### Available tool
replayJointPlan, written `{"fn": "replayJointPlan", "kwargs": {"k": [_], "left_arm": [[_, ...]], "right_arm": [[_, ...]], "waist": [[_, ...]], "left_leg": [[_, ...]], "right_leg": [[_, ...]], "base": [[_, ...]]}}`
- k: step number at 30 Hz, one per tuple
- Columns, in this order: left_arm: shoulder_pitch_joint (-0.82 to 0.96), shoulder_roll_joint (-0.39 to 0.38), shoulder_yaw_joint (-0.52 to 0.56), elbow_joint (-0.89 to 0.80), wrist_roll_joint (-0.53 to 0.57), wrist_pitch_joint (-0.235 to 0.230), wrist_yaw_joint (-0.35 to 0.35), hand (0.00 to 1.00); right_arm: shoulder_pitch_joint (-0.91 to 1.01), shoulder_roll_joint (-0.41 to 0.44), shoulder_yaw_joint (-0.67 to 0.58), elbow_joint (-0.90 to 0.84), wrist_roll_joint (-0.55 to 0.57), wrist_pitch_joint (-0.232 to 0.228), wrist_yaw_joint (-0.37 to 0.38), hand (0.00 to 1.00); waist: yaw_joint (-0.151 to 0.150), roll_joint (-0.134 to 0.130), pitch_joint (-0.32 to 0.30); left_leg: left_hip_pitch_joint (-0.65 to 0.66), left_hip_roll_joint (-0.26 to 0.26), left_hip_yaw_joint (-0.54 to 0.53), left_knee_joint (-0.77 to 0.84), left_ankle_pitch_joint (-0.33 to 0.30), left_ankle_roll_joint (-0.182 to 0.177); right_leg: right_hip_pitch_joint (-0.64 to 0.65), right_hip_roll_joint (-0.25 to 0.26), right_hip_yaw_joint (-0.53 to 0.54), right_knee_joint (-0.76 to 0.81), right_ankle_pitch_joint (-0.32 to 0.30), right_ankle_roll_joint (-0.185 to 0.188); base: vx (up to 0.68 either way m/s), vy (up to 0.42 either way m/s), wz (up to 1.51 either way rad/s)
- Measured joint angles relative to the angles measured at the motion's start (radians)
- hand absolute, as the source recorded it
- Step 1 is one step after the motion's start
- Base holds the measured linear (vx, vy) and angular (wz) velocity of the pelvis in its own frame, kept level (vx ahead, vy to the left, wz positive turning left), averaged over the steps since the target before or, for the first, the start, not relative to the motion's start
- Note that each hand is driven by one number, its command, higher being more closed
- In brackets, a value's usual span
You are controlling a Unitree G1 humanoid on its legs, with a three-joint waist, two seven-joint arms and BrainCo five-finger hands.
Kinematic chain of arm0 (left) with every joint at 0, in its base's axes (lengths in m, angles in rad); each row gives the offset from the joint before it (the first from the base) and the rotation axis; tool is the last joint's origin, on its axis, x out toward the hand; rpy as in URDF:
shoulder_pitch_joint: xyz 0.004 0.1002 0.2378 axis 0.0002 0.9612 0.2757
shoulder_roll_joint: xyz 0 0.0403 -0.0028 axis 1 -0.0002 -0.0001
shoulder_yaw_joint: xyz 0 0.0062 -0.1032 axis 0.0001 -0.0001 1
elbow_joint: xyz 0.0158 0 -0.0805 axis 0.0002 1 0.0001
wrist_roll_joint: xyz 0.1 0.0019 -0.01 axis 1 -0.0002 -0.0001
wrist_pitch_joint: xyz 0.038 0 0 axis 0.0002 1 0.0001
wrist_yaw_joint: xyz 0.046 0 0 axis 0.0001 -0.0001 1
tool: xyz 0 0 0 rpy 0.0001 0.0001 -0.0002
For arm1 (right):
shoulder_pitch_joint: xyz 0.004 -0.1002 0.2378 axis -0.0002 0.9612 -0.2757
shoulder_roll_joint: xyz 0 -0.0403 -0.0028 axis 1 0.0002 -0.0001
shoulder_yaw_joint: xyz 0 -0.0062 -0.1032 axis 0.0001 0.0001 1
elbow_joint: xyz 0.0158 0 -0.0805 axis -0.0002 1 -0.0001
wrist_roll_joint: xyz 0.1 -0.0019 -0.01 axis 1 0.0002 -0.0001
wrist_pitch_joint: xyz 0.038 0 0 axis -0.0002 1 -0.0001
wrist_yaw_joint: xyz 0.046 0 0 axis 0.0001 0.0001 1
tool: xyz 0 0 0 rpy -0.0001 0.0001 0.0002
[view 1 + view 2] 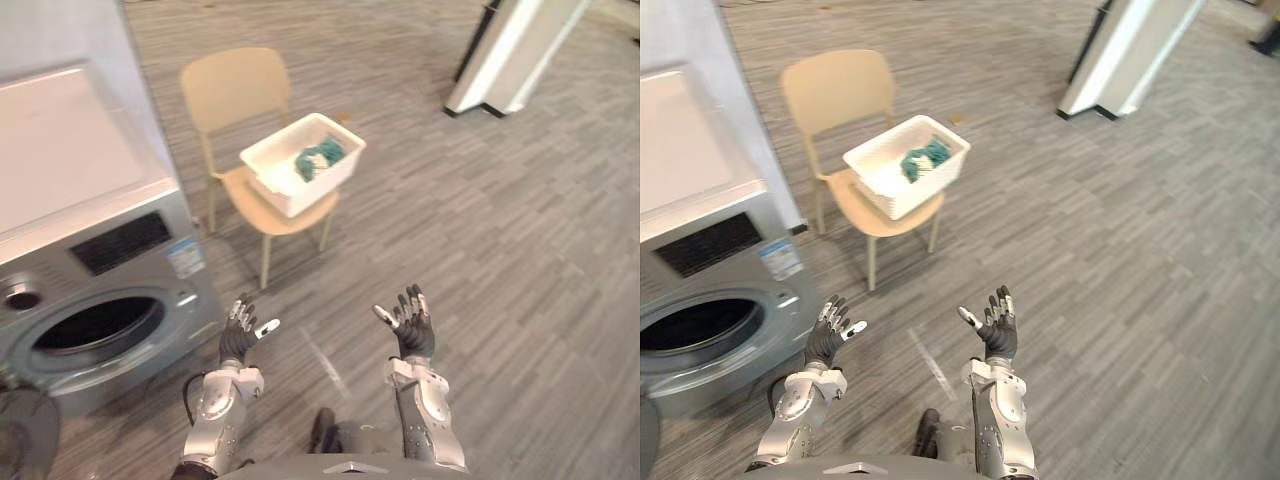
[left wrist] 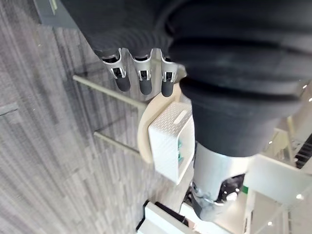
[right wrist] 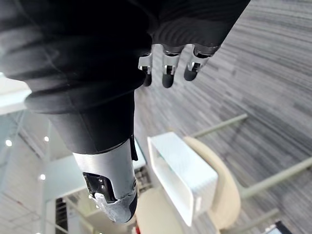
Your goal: Pick up the laundry basket with both hands and put the clothes into the washing machine.
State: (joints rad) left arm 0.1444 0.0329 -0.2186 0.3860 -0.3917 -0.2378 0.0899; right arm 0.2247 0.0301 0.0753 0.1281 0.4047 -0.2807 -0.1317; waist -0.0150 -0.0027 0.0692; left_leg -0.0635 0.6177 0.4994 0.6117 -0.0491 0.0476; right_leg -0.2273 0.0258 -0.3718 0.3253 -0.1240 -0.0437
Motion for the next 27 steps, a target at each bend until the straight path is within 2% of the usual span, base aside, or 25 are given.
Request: {"fn": "replayJointPlan", "kwargs": {"k": [1, 2, 3, 4, 6, 8, 9, 11, 12, 13, 14, 15, 16, 17, 18, 19, 20, 21, 22, 23, 26, 27], "left_arm": [[0.015, -0.006, -0.002, -0.001, 0.0, 0.0, -0.009, 0.0], [0.036, -0.02, -0.015, -0.009, 0.0, 0.0, -0.011, 0.0], [0.051, -0.025, -0.02, -0.019, 0.0, 0.0, -0.011, 0.0], [0.074, -0.035, -0.02, -0.036, 0.0, -0.001, -0.014, 0.0], [0.1, -0.034, -0.018, -0.066, 0.0, -0.002, -0.017, 0.0], [0.101, -0.028, -0.02, -0.069, 0.0, -0.002, -0.017, 0.0], [0.101, -0.032, -0.023, -0.073, 0.0, -0.002, -0.017, 0.0], [0.099, -0.04, -0.023, -0.087, 0.001, -0.001, -0.016, 0.0], [0.099, -0.042, -0.022, -0.094, 0.001, 0.0, -0.014, 0.0], [0.099, -0.053, -0.022, -0.113, 0.001, 0.0, -0.009, 0.0], [0.099, -0.053, -0.021, -0.118, 0.001, 0.0, -0.008, 0.0], [0.099, -0.055, -0.021, -0.122, 0.001, 0.001, -0.007, 0.0], [0.099, -0.056, -0.021, -0.114, 0.001, 0.004, -0.006, 0.0], [0.094, -0.054, -0.021, -0.097, 0.001, 0.012, -0.006, 0.0], [0.093, -0.054, -0.021, -0.095, 0.002, 0.016, -0.006, 0.0], [0.094, -0.043, -0.029, -0.091, 0.003, 0.026, -0.001, 0.0], [0.093, -0.031, -0.038, -0.092, 0.003, 0.031, 0.005, 0.0], [0.092, -0.02, -0.046, -0.099, 0.004, 0.032, 0.011, 0.0], [0.086, -0.005, -0.052, -0.107, 0.01, 0.032, 0.012, 0.0], [0.079, 0.005, -0.052, -0.12, 0.033, 0.032, 0.012, 0.0], [0.072, 0.006, -0.052, -0.139, 0.054, 0.03, 0.011, 0.0], [0.074, 0.006, -0.051, -0.136, 0.054, 0.03, 0.009, 0.0]], "right_arm": [[0.007, -0.008, 0.0, -0.012, -0.001, 0.0, -0.003, 0.0], [0.007, -0.034, -0.002, -0.029, -0.001, 0.0, -0.01, 0.0], [0.005, -0.048, 0.0, -0.043, -0.001, 0.0, -0.011, 0.0], [-0.009, -0.065, 0.0, -0.068, -0.002, 0.0, -0.012, 0.0], [-0.044, -0.079, 0.014, -0.078, -0.003, 0.0, -0.012, 0.0], [-0.087, -0.079, 0.02, -0.085, -0.004, 0.0, -0.016, 0.0], [-0.116, -0.08, 0.018, -0.102, -0.007, -0.001, -0.027, 0.0], [-0.175, -0.08, 0.02, -0.122, -0.017, -0.013, -0.052, 0.0], [-0.192, -0.08, 0.021, -0.122, -0.016, -0.017, -0.055, 0.0], [-0.228, -0.08, 0.022, -0.121, -0.018, -0.019, -0.066, 0.0], [-0.239, -0.079, 0.024, -0.12, -0.018, -0.019, -0.069, 0.0], [-0.251, -0.078, 0.03, -0.118, -0.02, -0.019, -0.072, 0.0], [-0.258, -0.077, 0.05, -0.111, -0.021, -0.02, -0.074, 0.0], [-0.258, -0.075, 0.067, -0.103, -0.043, -0.02, -0.077, 0.0], [-0.26, -0.07, 0.072, -0.099, -0.055, -0.02, -0.077, 0.0], [-0.261, -0.048, 0.081, -0.079, -0.062, -0.019, -0.075, 0.0], [-0.261, -0.033, 0.079, -0.066, -0.062, -0.018, -0.076, 0.0], [-0.26, -0.028, 0.078, -0.062, -0.062, -0.018, -0.076, 0.0], [-0.26, -0.026, 0.078, -0.062, -0.075, -0.018, -0.074, 0.0], [-0.261, -0.022, 0.079, -0.064, -0.1, -0.019, -0.071, 0.0], [-0.262, -0.021, 0.071, -0.064, -0.122, -0.018, -0.069, 0.0], [-0.262, -0.022, 0.063, -0.064, -0.139, -0.018, -0.07, 0.0]], "waist": [[0.012, 0.014, 0.011], [0.022, 0.018, 0.02], [0.028, 0.025, 0.017], [0.043, 0.038, 0.014], [0.058, 0.048, 0.011], [0.071, 0.043, 0.013], [0.072, 0.043, 0.013], [0.084, 0.053, 0.007], [0.098, 0.057, 0.004], [0.122, 0.059, 0.001], [0.125, 0.059, 0.001], [0.13, 0.056, 0.0], [0.128, 0.045, -0.003], [0.126, 0.04, -0.004], [0.124, 0.035, -0.002], [0.113, 0.008, -0.004], [0.101, -0.002, -0.006], [0.09, -0.001, -0.006], [0.084, 0.001, -0.009], [0.082, 0.0, -0.011], [0.066, -0.004, -0.015], [0.068, -0.005, -0.016]], "left_leg": [[-0.056, 0.052, -0.019, 0.194, 0.029, 0.125], [-0.101, 0.024, -0.058, 0.331, -0.02, 0.073], [-0.124, -0.008, -0.079, 0.37, -0.048, 0.054], [-0.167, -0.085, -0.113, 0.403, -0.1, 0.016], [-0.225, -0.167, -0.104, 0.378, -0.153, -0.022], [-0.273, -0.234, -0.05, 0.296, -0.19, -0.028], [-0.301, -0.291, -0.027, 0.204, -0.197, -0.032], [-0.335, -0.391, -0.012, 0.046, -0.195, -0.035], [-0.339, -0.414, -0.004, 0.001, -0.192, -0.038], [-0.325, -0.473, -0.001, -0.123, -0.166, -0.028], [-0.313, -0.494, -0.004, -0.166, -0.154, -0.008], [-0.291, -0.519, -0.017, -0.201, -0.115, 0.031], [-0.258, -0.543, -0.031, -0.213, -0.086, 0.078], [-0.215, -0.553, -0.028, -0.22, -0.111, 0.073], [-0.193, -0.561, -0.026, -0.227, -0.12, 0.064], [-0.124, -0.602, -0.026, -0.245, -0.139, 0.063], [-0.078, -0.624, -0.038, -0.25, -0.15, 0.082], [-0.039, -0.633, -0.063, -0.251, -0.16, 0.099], [0.002, -0.636, -0.1, -0.272, -0.164, 0.104], [0.025, -0.636, -0.143, -0.3, -0.162, 0.1], [0.031, -0.633, -0.235, -0.319, -0.164, 0.068], [0.033, -0.633, -0.272, -0.314, -0.174, 0.047]], "right_leg": [[0.054, 0.033, 0.032, -0.03, -0.005, -0.01], [0.093, 0.047, 0.07, -0.054, -0.007, -0.012], [0.108, 0.052, 0.088, -0.068, -0.006, -0.014], [0.137, 0.062, 0.118, -0.105, 0.001, -0.024], [0.187, 0.082, 0.132, -0.179, 0.01, -0.022], [0.241, 0.091, 0.107, -0.249, 0.022, -0.011], [0.269, 0.097, 0.093, -0.286, 0.025, -0.011], [0.302, 0.108, 0.082, -0.32, 0.03, -0.02], [0.305, 0.109, 0.084, -0.323, 0.026, -0.015], [0.324, 0.111, 0.085, -0.327, 0.005, 0.013], [0.336, 0.111, 0.086, -0.324, -0.009, 0.024], [0.343, 0.104, 0.086, -0.284, -0.045, 0.035], [0.311, 0.073, 0.086, -0.134, -0.118, 0.059], [0.217, 0.016, 0.085, 0.138, -0.162, 0.116], [0.17, -0.015, 0.083, 0.275, -0.158, 0.143], [0.068, -0.123, 0.078, 0.622, -0.107, 0.206], [0.037, -0.187, 0.065, 0.772, -0.085, 0.199], [0.023, -0.236, 0.043, 0.853, -0.08, 0.179], [0.009, -0.272, 0.022, 0.879, -0.082, 0.141], [-0.019, -0.288, 0.011, 0.851, -0.094, 0.12], [-0.072, -0.3, 0.033, 0.67, -0.12, 0.103], [-0.096, -0.292, 0.093, 0.549, -0.127, 0.103]], "base": [[0.19, -0.415, -0.76], [0.16, -0.325, -0.8], [0.22, -0.258, -0.84], [0.17, -0.118, -0.68], [0.25, -0.131, -0.53], [0.26, -0.091, -0.01], [0.29, -0.067, 0.35], [0.37, -0.051, 0.26], [0.36, -0.029, -0.07], [0.29, -0.019, -0.1], [0.37, -0.011, -0.08], [0.37, 0.019, -0.04], [0.45, 0.048, -0.07], [0.38, 0.062, -0.06], [0.39, 0.07, 0.06], [0.4, 0.065, 0.26], [0.48, 0.059, 0.52], [0.46, 0.029, 0.73], [0.41, -0.019, 0.88], [0.31, -0.048, 0.84], [0.25, -0.114, 0.98], [0.28, -0.185, 0.89]]}}
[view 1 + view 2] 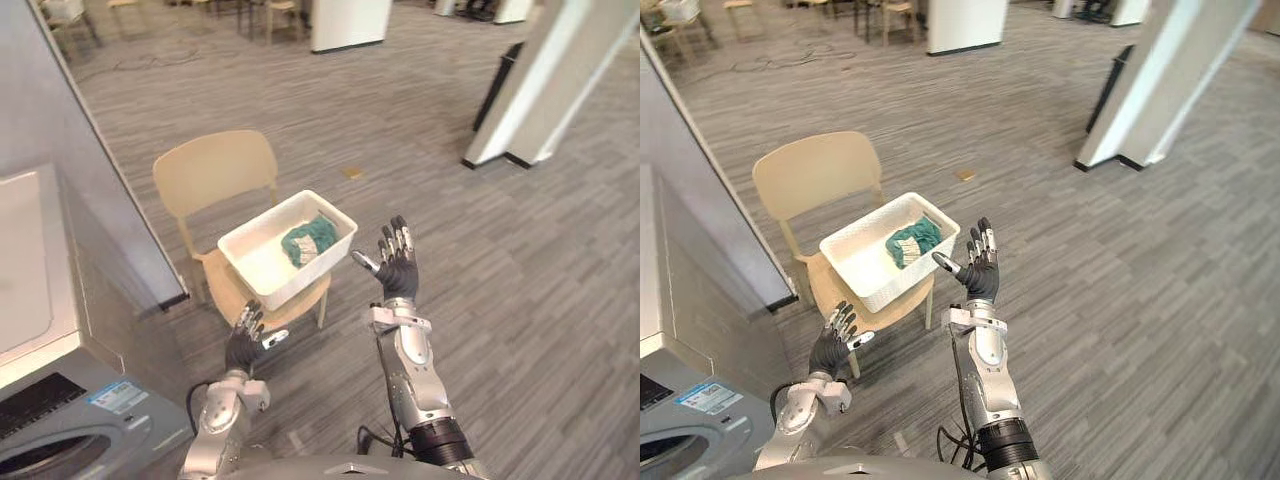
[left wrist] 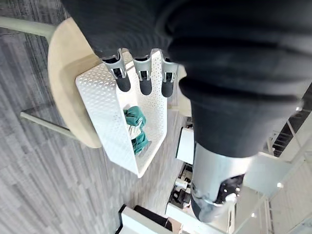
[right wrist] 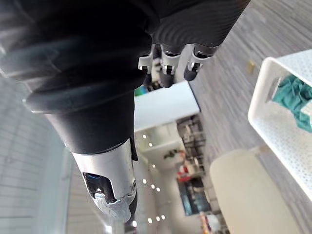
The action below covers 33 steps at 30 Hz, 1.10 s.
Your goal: Pick up the laundry basket with both hands and put the clothes into the washing machine.
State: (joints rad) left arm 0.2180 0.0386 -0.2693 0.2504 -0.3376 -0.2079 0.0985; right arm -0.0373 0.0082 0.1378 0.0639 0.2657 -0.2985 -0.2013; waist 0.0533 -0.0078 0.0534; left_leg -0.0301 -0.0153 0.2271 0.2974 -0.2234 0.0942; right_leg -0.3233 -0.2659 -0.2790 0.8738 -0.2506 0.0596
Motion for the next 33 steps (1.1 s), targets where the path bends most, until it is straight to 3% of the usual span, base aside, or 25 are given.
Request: {"fn": "replayJointPlan", "kwargs": {"k": [2, 3, 5, 7, 8, 9, 10, 12, 13, 15, 18, 19, 20, 21, 23, 25, 28, 33], "left_arm": [[-0.002, 0.0, 0.0, 0.023, 0.0, 0.0, -0.004, 0.0], [-0.006, 0.0, 0.0, 0.047, 0.007, -0.001, -0.008, 0.0], [-0.003, 0.002, 0.001, 0.06, 0.009, -0.001, -0.01, 0.0], [0.018, 0.013, 0.009, 0.074, 0.015, -0.002, -0.016, 0.0], [0.03, 0.02, 0.034, 0.082, 0.033, -0.003, -0.02, 0.0], [0.036, 0.008, 0.043, 0.097, 0.037, 0.003, -0.018, 0.0], [0.073, -0.018, 0.062, 0.094, 0.047, 0.004, -0.023, 0.0], [0.077, -0.041, 0.078, 0.094, 0.046, 0.004, -0.04, 0.0], [0.068, -0.055, 0.087, 0.094, 0.046, 0.006, -0.05, 0.0], [0.061, -0.062, 0.093, 0.092, 0.047, 0.006, -0.067, 0.0], [0.035, -0.055, 0.09, 0.064, 0.047, 0.006, -0.088, 0.0], [0.025, -0.052, 0.08, 0.04, 0.047, 0.006, -0.096, 0.0], [0.018, -0.029, 0.074, 0.008, 0.047, 0.004, -0.11, 0.0], [0.01, -0.016, 0.073, -0.002, 0.047, 0.004, -0.116, 0.0], [-0.042, 0.026, 0.074, -0.004, 0.047, 0.006, -0.126, 0.0], [-0.08, 0.045, 0.074, -0.005, 0.047, 0.01, -0.126, 0.0], [-0.091, 0.052, 0.075, -0.033, 0.047, 0.01, -0.126, 0.0], [-0.119, 0.06, 0.081, -0.108, 0.046, 0.006, -0.123, 0.0]], "right_arm": [[0.008, -0.002, -0.041, -0.005, -0.03, 0.003, -0.001, 0.0], [0.029, -0.014, -0.081, -0.013, -0.055, 0.003, -0.001, 0.0], [0.051, -0.02, -0.112, -0.013, -0.069, 0.007, -0.002, 0.0], [0.097, -0.019, -0.134, -0.014, -0.075, 0.022, -0.003, 0.0], [0.104, -0.026, -0.136, -0.013, -0.079, 0.027, 0.0, 0.0], [0.103, -0.044, -0.142, -0.013, -0.081, 0.034, 0.001, 0.0], [0.1, -0.083, -0.144, -0.019, -0.081, 0.037, 0.004, 0.0], [0.072, -0.135, -0.154, -0.021, -0.081, 0.038, 0.004, 0.0], [0.029, -0.178, -0.163, -0.021, -0.1, 0.039, 0.004, 0.0], [-0.04, -0.236, -0.184, -0.014, -0.145, 0.039, 0.002, 0.0], [-0.162, -0.35, -0.22, 0.092, -0.15, 0.038, 0.0, 0.0], [-0.216, -0.403, -0.209, 0.155, -0.131, 0.041, 0.001, 0.0], [-0.293, -0.438, -0.18, 0.203, -0.113, 0.048, 0.004, 0.0], [-0.334, -0.451, -0.166, 0.217, -0.113, 0.058, 0.007, 0.0], [-0.479, -0.5, -0.091, 0.254, -0.116, 0.069, 0.041, 0.0], [-0.609, -0.559, -0.057, 0.318, -0.117, 0.082, 0.063, 0.0], [-0.829, -0.624, 0.007, 0.457, -0.145, 0.119, 0.069, 0.0], [-0.914, -0.688, 0.067, 0.462, -0.196, 0.146, 0.084, 0.0]], "waist": [[0.0, 0.006, -0.004], [-0.001, 0.006, -0.007], [-0.004, 0.003, -0.008], [-0.004, -0.019, -0.026], [-0.002, -0.045, -0.043], [0.003, -0.009, -0.047], [0.006, 0.045, -0.068], [0.001, 0.064, -0.055], [0.006, 0.069, -0.017], [0.012, 0.068, 0.004], [0.001, 0.063, 0.063], [0.003, 0.067, 0.082], [0.009, 0.052, 0.122], [0.007, 0.047, 0.145], [-0.001, 0.004, 0.231], [0.004, -0.006, 0.285], [0.041, -0.011, 0.325], [0.058, -0.022, 0.361]], "left_leg": [[0.01, 0.006, -0.074, 0.003, -0.011, -0.036], [0.011, 0.013, -0.136, 0.015, -0.028, -0.069], [0.013, 0.025, -0.187, 0.035, -0.051, -0.108], [0.015, 0.054, -0.276, 0.062, -0.1, -0.177], [0.009, 0.085, -0.315, 0.098, -0.146, -0.231], [0.004, 0.137, -0.337, 0.117, -0.162, -0.249], [-0.036, 0.23, -0.378, 0.15, -0.149, -0.253], [-0.114, 0.272, -0.357, 0.251, -0.089, -0.214], [-0.185, 0.295, -0.321, 0.347, -0.04, -0.203], [-0.278, 0.312, -0.226, 0.398, -0.038, -0.207], [-0.361, 0.315, -0.005, 0.259, -0.015, -0.189], [-0.375, 0.31, 0.063, 0.155, 0.052, -0.167], [-0.395, 0.294, 0.072, 0.097, 0.16, -0.164], [-0.408, 0.284, 0.07, 0.078, 0.196, -0.173], [-0.486, 0.258, 0.067, 0.028, 0.258, -0.161], [-0.539, 0.241, 0.057, -0.004, 0.312, -0.137], [-0.602, 0.233, 0.076, -0.006, 0.324, -0.122], [-0.689, 0.245, 0.062, 0.019, 0.323, -0.117]], "right_leg": [[-0.008, 0.037, 0.18, -0.305, 0.024, 0.021], [0.002, 0.048, 0.309, -0.497, 0.09, 0.042], [0.024, 0.04, 0.35, -0.593, 0.149, 0.064], [0.055, 0.037, 0.348, -0.615, 0.225, 0.067], [0.08, 0.057, 0.339, -0.61, 0.246, 0.144], [0.087, 0.098, 0.293, -0.589, 0.223, 0.124], [0.102, 0.174, 0.208, -0.595, 0.192, 0.072], [0.124, 0.203, 0.148, -0.606, 0.182, 0.041], [0.153, 0.205, 0.101, -0.623, 0.192, 0.024], [0.173, 0.197, 0.051, -0.664, 0.211, 0.001], [0.175, 0.164, -0.057, -0.692, 0.221, -0.005], [0.135, 0.158, -0.086, -0.676, 0.217, -0.003], [0.08, 0.149, -0.081, -0.647, 0.203, 0.001], [0.057, 0.141, -0.081, -0.632, 0.199, 0.002], [-0.036, 0.12, -0.094, -0.626, 0.22, 0.003], [-0.069, 0.12, -0.112, -0.669, 0.27, 0.005], [-0.122, 0.12, -0.104, -0.722, 0.321, 0.011], [-0.181, 0.131, -0.119, -0.735, 0.341, 0.007]], "base": [[0.34, -0.283, 1.12], [0.28, -0.298, 1.18], [0.22, -0.317, 1.08], [0.27, -0.603, 1.22], [0.24, -0.622, 0.92], [0.31, -0.693, 0.96], [0.25, -0.514, 0.74], [0.2, -0.43, 0.89], [0.13, -0.401, 0.89], [0.09, -0.329, 0.71], [0.01, -0.118, 0.98], [-0.06, 0.051, 0.44], [-0.06, 0.071, 0.28], [-0.08, 0.08, 0.09], [-0.1, 0.059, 0.22], [-0.04, 0.055, 0.24], [-0.03, 0.048, -0.11], [-0.03, -0.012, -0.04]]}}
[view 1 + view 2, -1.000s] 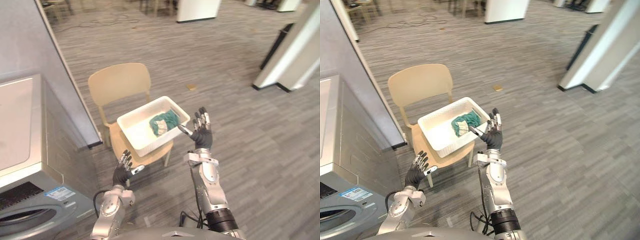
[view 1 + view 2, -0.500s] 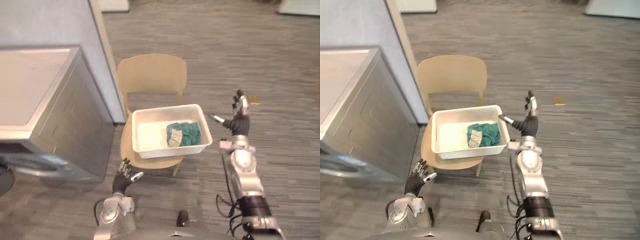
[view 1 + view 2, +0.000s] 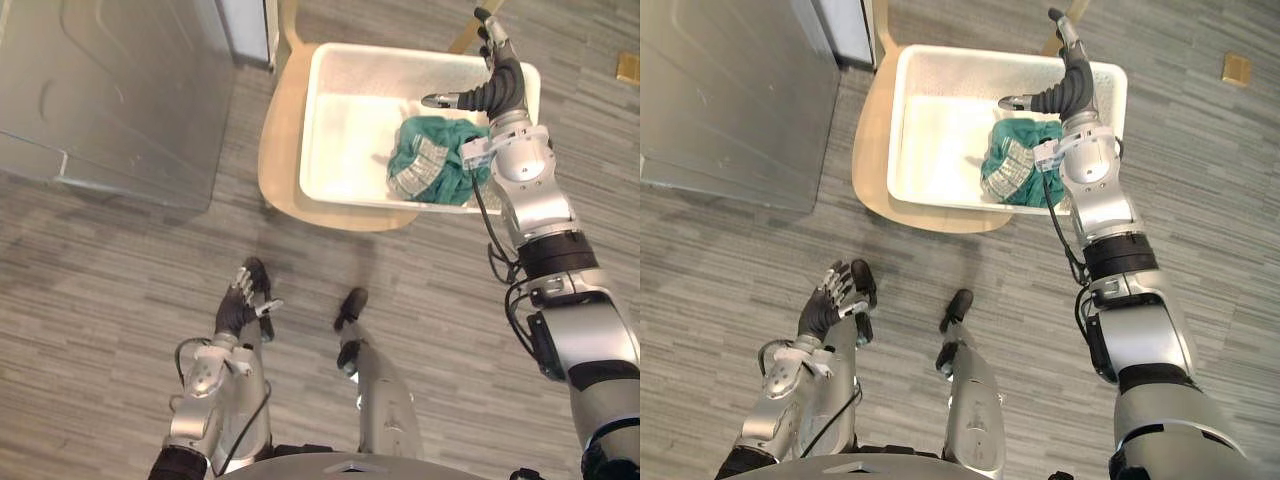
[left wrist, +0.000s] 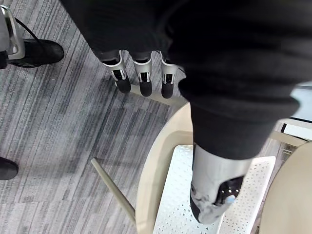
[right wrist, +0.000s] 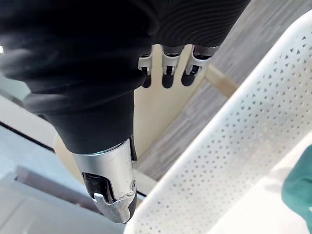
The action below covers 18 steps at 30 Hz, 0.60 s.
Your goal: Pick up the laundry basket with both hands and put the clothes into the washing machine.
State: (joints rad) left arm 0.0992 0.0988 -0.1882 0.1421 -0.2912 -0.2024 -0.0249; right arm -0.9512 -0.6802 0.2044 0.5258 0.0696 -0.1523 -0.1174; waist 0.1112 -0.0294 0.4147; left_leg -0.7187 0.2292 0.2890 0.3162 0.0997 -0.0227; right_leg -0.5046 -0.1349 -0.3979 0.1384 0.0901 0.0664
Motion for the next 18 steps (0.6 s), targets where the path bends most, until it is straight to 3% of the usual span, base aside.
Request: {"fn": "replayJointPlan", "kwargs": {"k": [5, 7, 10, 18], "left_arm": [[-0.051, -0.004, 0.029, -0.02, -0.005, 0.0, 0.026, 0.0], [-0.057, -0.006, 0.035, -0.053, -0.062, 0.001, 0.03, 0.0], [-0.058, -0.039, 0.042, -0.106, -0.137, 0.0, 0.038, 0.0], [-0.058, -0.07, 0.029, -0.152, -0.14, 0.001, 0.031, 0.0]], "right_arm": [[-0.043, -0.039, 0.07, 0.001, -0.08, 0.031, 0.036, 0.0], [-0.066, -0.046, 0.073, 0.026, -0.099, 0.042, 0.054, 0.0], [-0.129, -0.069, 0.125, 0.1, -0.096, 0.052, 0.089, 0.0], [-0.203, -0.109, 0.295, 0.275, -0.115, 0.07, 0.205, 0.0]], "waist": [[0.011, -0.019, 0.033], [0.029, -0.029, 0.045], [0.038, -0.03, 0.045], [0.071, -0.031, 0.046]], "left_leg": [[-0.106, 0.045, -0.015, 0.048, -0.002, 0.002], [-0.118, 0.063, -0.014, 0.054, -0.001, 0.001], [-0.128, 0.075, -0.015, 0.056, 0.001, -0.002], [-0.156, 0.092, -0.029, 0.045, 0.009, -0.012]], "right_leg": [[-0.073, 0.031, -0.026, -0.009, 0.013, -0.013], [-0.086, 0.041, -0.033, -0.005, 0.014, -0.018], [-0.094, 0.047, -0.056, -0.002, 0.012, -0.022], [-0.125, 0.046, -0.123, 0.038, 0.002, -0.037]], "base": [[-0.03, -0.051, -0.14], [0.0, -0.084, -0.15], [0.04, -0.087, -0.06], [0.07, -0.076, 0.0]]}}
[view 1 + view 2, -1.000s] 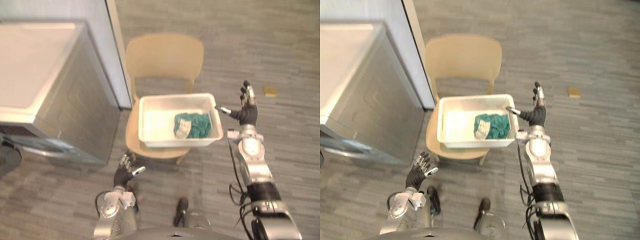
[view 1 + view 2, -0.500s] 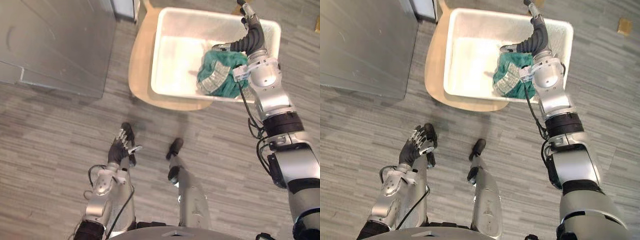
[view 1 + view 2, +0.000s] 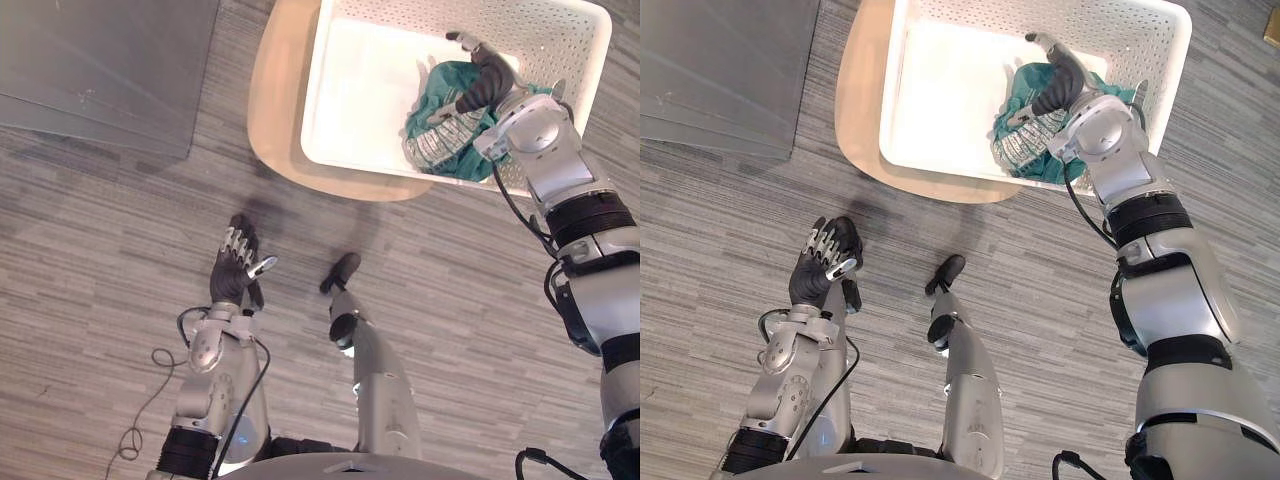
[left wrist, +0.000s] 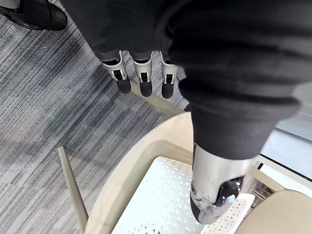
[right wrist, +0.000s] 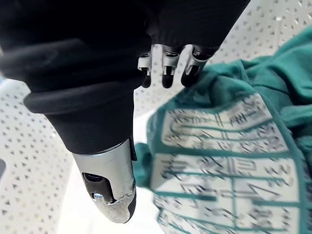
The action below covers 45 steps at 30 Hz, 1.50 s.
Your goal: Pick up the laundry basket with both hands and put the clothes into the washing machine.
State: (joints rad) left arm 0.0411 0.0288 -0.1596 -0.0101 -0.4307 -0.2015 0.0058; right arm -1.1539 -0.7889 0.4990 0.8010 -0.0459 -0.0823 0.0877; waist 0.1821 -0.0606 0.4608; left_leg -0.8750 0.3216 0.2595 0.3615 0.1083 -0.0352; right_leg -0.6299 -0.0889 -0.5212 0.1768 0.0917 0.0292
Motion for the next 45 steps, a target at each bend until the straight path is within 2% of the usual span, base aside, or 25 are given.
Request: {"fn": "replayJointPlan", "kwargs": {"k": [4, 11, 12, 14, 19, 20, 24, 28, 33, 38, 42, 45], "left_arm": [[0.0, -0.002, -0.001, -0.016, 0.0, 0.0, -0.014, 0.0], [0.003, -0.001, -0.013, -0.052, -0.009, 0.003, -0.035, 0.0], [0.005, -0.001, -0.017, -0.071, -0.018, 0.002, -0.036, 0.0], [0.008, -0.001, -0.037, -0.134, -0.049, -0.004, -0.048, 0.0], [0.008, -0.009, -0.077, -0.16, -0.09, -0.006, -0.085, 0.0], [0.008, -0.012, -0.091, -0.177, -0.108, -0.006, -0.1, 0.0], [0.008, -0.021, -0.126, -0.209, -0.161, -0.007, -0.153, 0.0], [0.004, -0.039, -0.126, -0.214, -0.197, -0.017, -0.163, 0.0], [-0.029, -0.051, -0.125, -0.22, -0.209, -0.04, -0.137, 0.0], [-0.053, -0.06, -0.123, -0.275, -0.215, -0.046, -0.098, 0.0], [-0.061, -0.058, -0.119, -0.295, -0.215, -0.05, -0.089, 0.0], [-0.068, -0.036, -0.118, -0.3, -0.216, -0.05, -0.073, 0.0]], "right_arm": [[-0.005, 0.0, 0.014, 0.063, 0.0, 0.001, 0.013, 0.0], [-0.072, -0.03, 0.084, 0.119, -0.026, 0.002, 0.058, 0.0], [-0.075, -0.045, 0.088, 0.117, -0.02, 0.0, 0.067, 0.0], [-0.1, -0.094, 0.085, 0.118, 0.025, -0.002, 0.1, 0.0], [-0.133, -0.119, 0.026, 0.12, 0.102, -0.003, 0.148, 0.0], [-0.132, -0.122, 0.007, 0.119, 0.13, -0.003, 0.164, 1.0], [-0.107, -0.133, -0.065, 0.119, 0.241, -0.001, 0.22, 1.0], [-0.066, -0.136, -0.107, 0.118, 0.334, -0.006, 0.224, 1.0], [-0.001, -0.108, -0.15, 0.111, 0.371, -0.046, 0.114, 1.0], [0.083, -0.079, -0.183, 0.033, 0.357, -0.043, 0.023, 1.0], [0.127, -0.081, -0.293, -0.093, 0.35, -0.044, -0.065, 1.0], [0.182, -0.085, -0.372, -0.285, 0.315, -0.05, -0.117, 1.0]], "waist": [[0.004, 0.0, 0.0], [0.006, 0.0, 0.0], [0.005, 0.001, 0.0], [0.004, 0.002, -0.001], [0.012, 0.002, -0.001], [0.013, 0.004, -0.002], [0.018, 0.005, -0.002], [0.022, 0.005, -0.003], [0.031, 0.011, -0.006], [0.028, 0.013, -0.007], [0.013, 0.022, -0.011], [0.007, 0.023, -0.012]], "left_leg": [[0.006, -0.002, -0.005, -0.029, 0.018, -0.007], [0.0, -0.019, 0.018, -0.152, 0.092, -0.008], [-0.003, -0.019, 0.026, -0.164, 0.098, -0.012], [-0.017, -0.021, 0.048, -0.222, 0.15, -0.009], [-0.021, -0.027, 0.065, -0.282, 0.193, -0.013], [-0.021, -0.029, 0.067, -0.294, 0.195, -0.018], [-0.02, -0.033, 0.072, -0.316, 0.201, -0.024], [-0.015, -0.034, 0.072, -0.313, 0.212, -0.022], [-0.012, -0.024, 0.069, -0.279, 0.212, -0.021], [0.018, -0.013, 0.057, -0.233, 0.181, -0.025], [0.054, -0.021, 0.043, -0.225, 0.176, -0.027], [0.093, -0.029, 0.038, -0.226, 0.17, -0.023]], "right_leg": [[-0.003, -0.003, -0.022, 0.012, -0.009, -0.013], [-0.061, -0.015, -0.053, 0.031, -0.027, -0.034], [-0.068, -0.017, -0.061, 0.032, -0.028, -0.035], [-0.104, -0.018, -0.073, 0.031, -0.027, -0.037], [-0.145, -0.018, -0.069, 0.035, -0.025, -0.04], [-0.153, -0.019, -0.067, 0.039, -0.025, -0.041], [-0.17, -0.026, -0.067, 0.058, -0.031, -0.048], [-0.17, -0.031, -0.067, 0.075, -0.04, -0.054], [-0.161, -0.033, -0.065, 0.093, -0.045, -0.059], [-0.119, -0.036, -0.068, 0.125, -0.07, -0.062], [-0.074, -0.048, -0.081, 0.144, -0.08, -0.055], [-0.03, -0.056, -0.087, 0.144, -0.087, -0.044]], "base": [[0.06, -0.053, 0.09], [0.05, -0.057, 0.09], [0.05, -0.063, 0.13], [0.05, -0.055, 0.1], [0.03, -0.037, -0.07], [0.01, -0.04, -0.06], [0.0, 0.0, 0.0], [0.0, 0.0, 0.0], [-0.01, -0.027, 0.0], [-0.05, -0.054, 0.05], [-0.02, -0.061, 0.16], [0.0, -0.065, 0.16]]}}
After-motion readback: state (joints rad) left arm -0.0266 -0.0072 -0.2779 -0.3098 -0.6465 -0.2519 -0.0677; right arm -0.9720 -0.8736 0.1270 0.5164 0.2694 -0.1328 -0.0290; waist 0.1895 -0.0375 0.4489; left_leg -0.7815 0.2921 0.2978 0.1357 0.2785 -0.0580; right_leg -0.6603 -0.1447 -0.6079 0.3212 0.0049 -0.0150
